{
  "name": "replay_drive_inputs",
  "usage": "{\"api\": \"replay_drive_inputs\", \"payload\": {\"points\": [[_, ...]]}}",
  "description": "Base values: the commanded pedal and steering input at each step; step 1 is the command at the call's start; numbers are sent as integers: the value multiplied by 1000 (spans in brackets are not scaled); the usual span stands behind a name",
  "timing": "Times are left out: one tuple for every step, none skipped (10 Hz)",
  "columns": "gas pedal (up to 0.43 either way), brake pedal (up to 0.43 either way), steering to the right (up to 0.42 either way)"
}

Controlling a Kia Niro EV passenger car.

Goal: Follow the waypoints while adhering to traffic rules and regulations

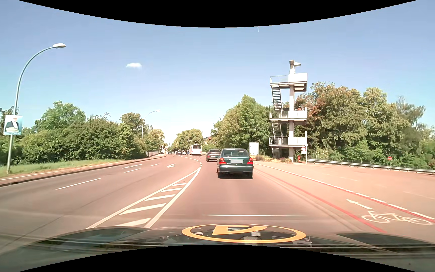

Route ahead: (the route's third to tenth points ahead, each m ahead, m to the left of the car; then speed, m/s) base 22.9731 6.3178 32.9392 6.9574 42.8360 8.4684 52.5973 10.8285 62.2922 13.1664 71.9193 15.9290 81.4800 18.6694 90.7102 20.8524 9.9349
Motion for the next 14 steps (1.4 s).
{"api": "replay_drive_inputs", "payload": {"points": [[189, 0, -15], [189, 0, -16], [169, 0, -17], [169, 0, -18], [169, 0, -21], [169, 0, -24], [150, 0, -25], [67, 0, -25], [47, 0, -26], [47, 0, -30], [110, 0, -40], [189, 0, -47], [280, 0, -50], [370, 0, -51]]}}
